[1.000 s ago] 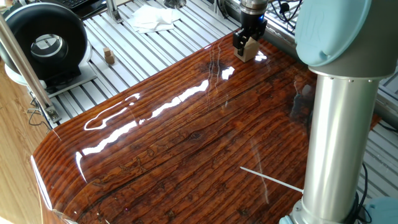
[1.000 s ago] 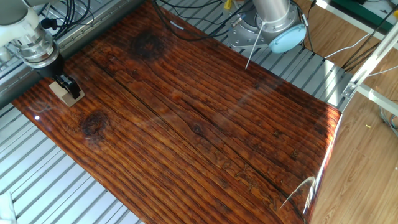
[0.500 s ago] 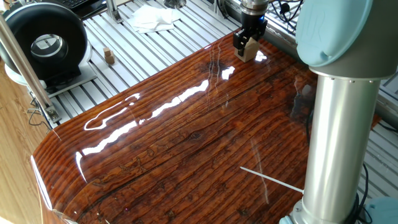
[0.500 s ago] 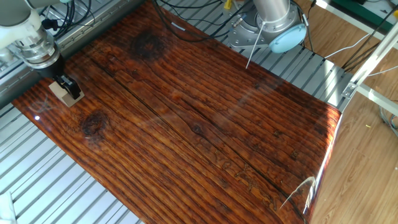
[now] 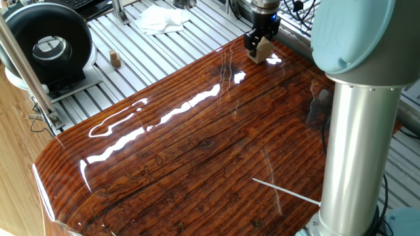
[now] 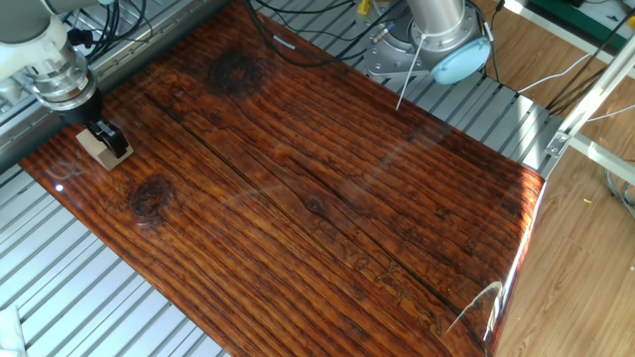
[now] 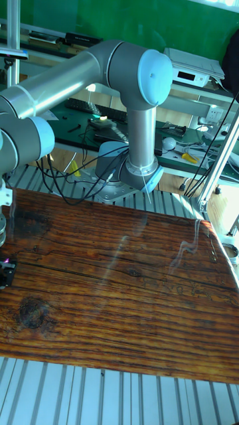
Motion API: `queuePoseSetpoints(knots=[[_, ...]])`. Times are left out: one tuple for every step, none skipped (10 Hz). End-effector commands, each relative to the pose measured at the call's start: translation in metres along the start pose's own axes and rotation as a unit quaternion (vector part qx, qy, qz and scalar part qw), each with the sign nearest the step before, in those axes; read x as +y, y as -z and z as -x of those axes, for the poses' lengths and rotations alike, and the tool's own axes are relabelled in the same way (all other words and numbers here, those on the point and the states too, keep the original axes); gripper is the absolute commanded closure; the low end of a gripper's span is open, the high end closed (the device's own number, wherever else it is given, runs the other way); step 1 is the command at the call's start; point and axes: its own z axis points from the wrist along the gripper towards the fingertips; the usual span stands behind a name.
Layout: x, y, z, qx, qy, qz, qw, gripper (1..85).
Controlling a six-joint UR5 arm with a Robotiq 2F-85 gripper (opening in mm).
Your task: Hold a small block with the gripper and sweep it from left to right on the table
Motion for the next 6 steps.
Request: queuePoseSetpoints(knots=[[0.048, 0.01, 0.003, 0.001, -0.026, 0.094, 0.9953, 84.7], [0.023, 0.008, 0.009, -0.008, -0.006, 0.049, 0.9988, 84.7], [0.003, 0.006, 0.008, -0.007, -0.001, 0.01, 0.9999, 84.7], [-0.006, 0.006, 0.008, -0.007, -0.006, -0.003, 0.9999, 84.7], [-0.013, 0.007, 0.009, -0.008, -0.014, -0.011, 0.9998, 84.7], [0.0, 0.008, 0.007, -0.004, -0.022, 0.012, 0.9997, 84.7]])
